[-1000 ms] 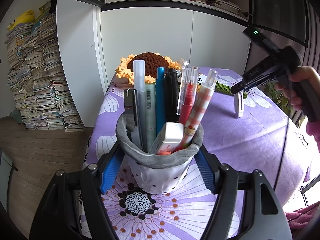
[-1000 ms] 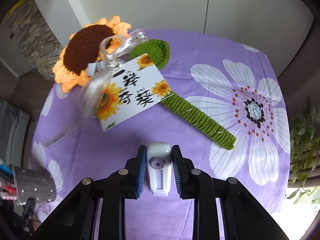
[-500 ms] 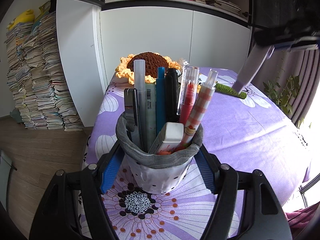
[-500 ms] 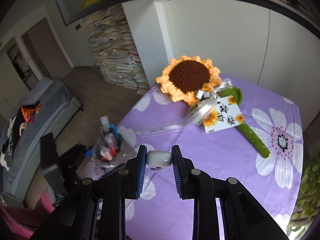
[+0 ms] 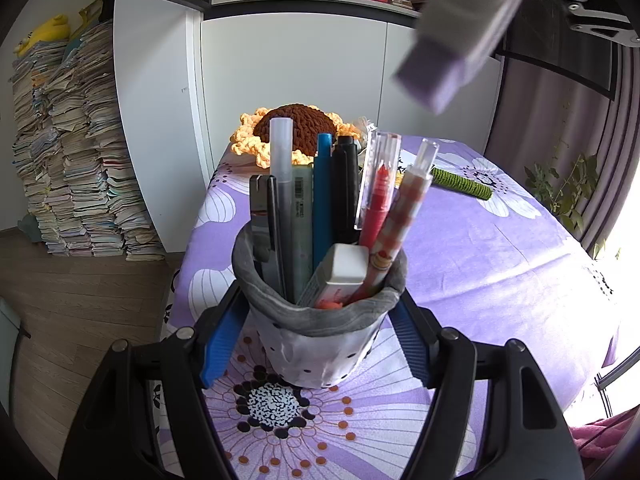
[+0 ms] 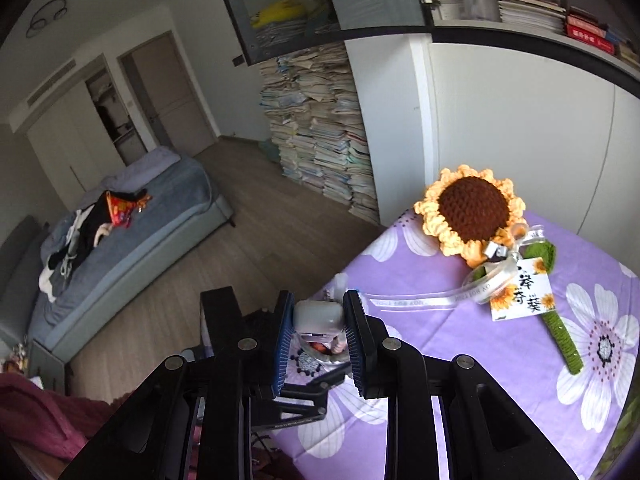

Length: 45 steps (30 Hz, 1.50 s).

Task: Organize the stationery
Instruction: 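Lower the white correction tape into the grey cup and open the right gripper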

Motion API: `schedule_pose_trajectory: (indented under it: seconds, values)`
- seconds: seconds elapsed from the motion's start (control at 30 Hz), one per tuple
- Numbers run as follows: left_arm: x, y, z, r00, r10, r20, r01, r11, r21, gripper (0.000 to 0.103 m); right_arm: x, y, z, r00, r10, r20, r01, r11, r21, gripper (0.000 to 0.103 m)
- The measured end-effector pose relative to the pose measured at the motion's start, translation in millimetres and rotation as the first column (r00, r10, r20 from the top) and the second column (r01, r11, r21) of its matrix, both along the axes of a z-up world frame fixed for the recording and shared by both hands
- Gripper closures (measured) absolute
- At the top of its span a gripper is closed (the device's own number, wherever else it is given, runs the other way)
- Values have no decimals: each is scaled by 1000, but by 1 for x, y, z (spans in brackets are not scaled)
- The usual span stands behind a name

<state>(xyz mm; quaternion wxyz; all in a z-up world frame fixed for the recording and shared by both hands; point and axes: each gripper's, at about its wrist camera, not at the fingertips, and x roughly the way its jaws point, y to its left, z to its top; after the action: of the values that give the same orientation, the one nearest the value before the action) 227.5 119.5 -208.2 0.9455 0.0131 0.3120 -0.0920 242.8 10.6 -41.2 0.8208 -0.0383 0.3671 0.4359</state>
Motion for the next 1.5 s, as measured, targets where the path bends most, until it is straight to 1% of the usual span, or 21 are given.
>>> schedule_pose_trajectory:
  seconds: [0.27,0.53,0.9,1.2,1.4,1.5]
  values:
    - [1,2,0,1000,-6,-3,6,1000,-8,33,22,25,-24,998,6,-55,-9,999,-53,76]
    - [1,3,0,1000,-6,-4,5,1000,-10,33,29,37,-37,998,8,-60,-13,996,-91,76]
    - [2,3,-1,1000,-4,-8,4,1000,-10,33,32,40,-42,997,5,-71,-13,994,-110,76]
    - [-1,2,-3,1000,-5,4,5,1000,-1,35,33,43,-44,997,2,-79,-11,993,-118,76]
    - [-6,-2,-3,1000,-12,19,11,1000,18,35,33,42,-44,997,1,-79,-11,993,-119,76]
    - [-8,-4,-3,1000,-20,21,20,1000,11,35,33,42,-44,997,1,-78,-11,993,-121,76]
